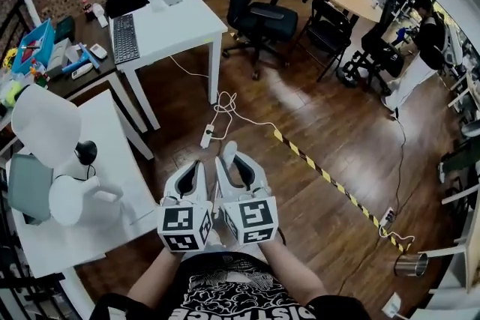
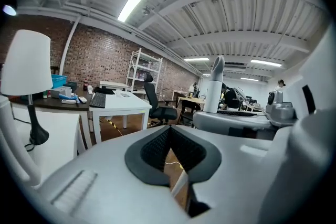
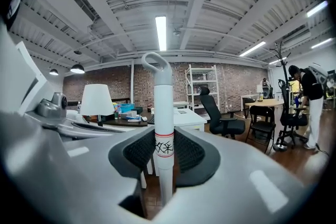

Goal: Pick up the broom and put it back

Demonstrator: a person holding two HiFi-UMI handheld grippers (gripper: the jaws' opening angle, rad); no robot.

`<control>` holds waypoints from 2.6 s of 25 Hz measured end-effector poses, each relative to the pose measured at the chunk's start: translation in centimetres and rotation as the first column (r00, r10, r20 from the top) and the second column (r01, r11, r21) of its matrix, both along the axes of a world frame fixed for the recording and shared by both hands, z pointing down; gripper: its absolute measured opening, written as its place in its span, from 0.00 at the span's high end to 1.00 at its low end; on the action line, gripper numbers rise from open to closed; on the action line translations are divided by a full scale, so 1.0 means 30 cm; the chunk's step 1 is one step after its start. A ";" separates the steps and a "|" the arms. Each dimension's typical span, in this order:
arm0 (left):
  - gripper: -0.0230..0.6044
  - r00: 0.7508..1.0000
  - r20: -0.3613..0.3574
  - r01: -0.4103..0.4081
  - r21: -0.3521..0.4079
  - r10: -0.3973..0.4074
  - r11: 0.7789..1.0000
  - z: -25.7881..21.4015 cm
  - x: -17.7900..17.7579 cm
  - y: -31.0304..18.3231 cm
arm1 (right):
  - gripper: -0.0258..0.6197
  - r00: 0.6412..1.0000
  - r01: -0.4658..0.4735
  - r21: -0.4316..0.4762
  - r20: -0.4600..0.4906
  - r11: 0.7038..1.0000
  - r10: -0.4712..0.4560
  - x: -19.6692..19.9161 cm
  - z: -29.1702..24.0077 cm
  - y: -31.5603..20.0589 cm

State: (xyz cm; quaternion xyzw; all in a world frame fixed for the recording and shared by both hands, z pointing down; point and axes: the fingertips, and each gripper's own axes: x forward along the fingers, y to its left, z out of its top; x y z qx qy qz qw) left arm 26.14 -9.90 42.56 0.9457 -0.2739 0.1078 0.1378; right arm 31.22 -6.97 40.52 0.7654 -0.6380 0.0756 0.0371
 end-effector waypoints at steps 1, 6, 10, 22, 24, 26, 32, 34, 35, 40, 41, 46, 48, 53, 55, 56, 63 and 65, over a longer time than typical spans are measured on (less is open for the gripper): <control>0.95 1.000 -0.003 0.014 0.001 -0.014 1.000 -0.002 0.000 -0.026 | 0.80 1.000 0.014 -0.002 -0.003 1.000 -0.014 0.000 0.000 -0.031; 0.95 0.997 -0.016 0.070 0.013 -0.070 0.997 -0.016 0.007 -0.150 | 0.80 0.998 0.069 0.000 -0.013 0.998 -0.069 0.017 0.004 -0.177; 0.95 0.992 -0.023 0.122 0.017 -0.122 0.992 -0.024 0.010 -0.240 | 0.80 0.993 0.113 0.015 -0.015 0.993 -0.113 0.043 -0.006 -0.284; 0.95 0.947 -0.018 0.322 -0.001 -0.322 0.947 0.010 0.096 -0.569 | 0.80 0.944 0.331 0.023 0.002 0.943 -0.331 0.118 0.003 -0.647; 0.95 0.935 -0.016 0.355 -0.006 -0.355 0.935 0.014 0.114 -0.624 | 0.80 0.931 0.365 0.013 0.008 0.931 -0.366 0.128 0.017 -0.704; 0.95 0.925 -0.010 0.379 -0.012 -0.379 0.925 0.018 0.136 -0.669 | 0.80 0.919 0.393 0.005 0.014 0.919 -0.393 0.142 0.027 -0.759; 0.95 0.901 0.004 0.434 -0.018 -0.434 0.901 0.003 0.211 -0.792 | 0.80 0.892 0.452 -0.004 0.033 0.892 -0.452 0.190 0.047 -0.915; 0.95 0.892 0.010 0.452 -0.020 -0.452 0.892 0.020 0.226 -0.827 | 0.80 0.883 0.469 -0.008 0.036 0.883 -0.468 0.205 0.061 -0.960; 0.95 0.886 0.012 0.464 -0.022 -0.464 0.885 0.026 0.229 -0.845 | 0.80 0.880 0.474 -0.010 0.038 0.881 -0.473 0.214 0.071 -0.982; 0.95 0.857 0.036 0.515 -0.022 -0.514 0.857 0.054 0.240 -0.919 | 0.80 0.866 0.499 -0.017 0.041 0.866 -0.498 0.251 0.113 -1.089; 0.95 0.853 0.042 0.522 -0.021 -0.521 0.853 0.059 0.241 -0.929 | 0.80 0.864 0.503 -0.019 0.042 0.864 -0.502 0.259 0.123 -1.111; 0.95 0.838 0.068 0.544 -0.013 -0.542 0.839 0.085 0.253 -0.972 | 0.80 0.864 0.502 -0.039 0.046 0.864 -0.501 0.309 0.186 -1.213; 0.95 0.833 0.075 0.550 -0.018 -0.548 0.835 0.098 0.258 -0.985 | 0.80 0.868 0.496 -0.050 0.045 0.867 -0.495 0.332 0.212 -1.245; 0.95 0.820 0.087 0.570 -0.036 -0.565 0.821 0.128 0.276 -1.028 | 0.80 0.868 0.496 -0.072 0.042 0.865 -0.495 0.372 0.265 -1.325; 0.95 0.818 0.090 0.572 -0.037 -0.568 0.819 0.139 0.287 -1.047 | 0.80 0.870 0.493 -0.085 0.040 0.866 -0.491 0.386 0.291 -1.360; 0.95 0.818 0.091 0.573 -0.037 -0.568 0.819 0.144 0.292 -1.057 | 0.80 0.871 0.490 -0.091 0.041 0.867 -0.489 0.394 0.303 -1.379; 0.95 0.817 0.098 0.574 -0.035 -0.569 0.818 0.157 0.316 -1.144 | 0.80 0.894 0.448 -0.107 0.038 0.887 -0.447 0.457 0.352 -1.524; 0.95 0.816 0.098 0.576 -0.035 -0.570 0.817 0.157 0.319 -1.170 | 0.80 0.900 0.435 -0.112 0.040 0.893 -0.433 0.470 0.364 -1.558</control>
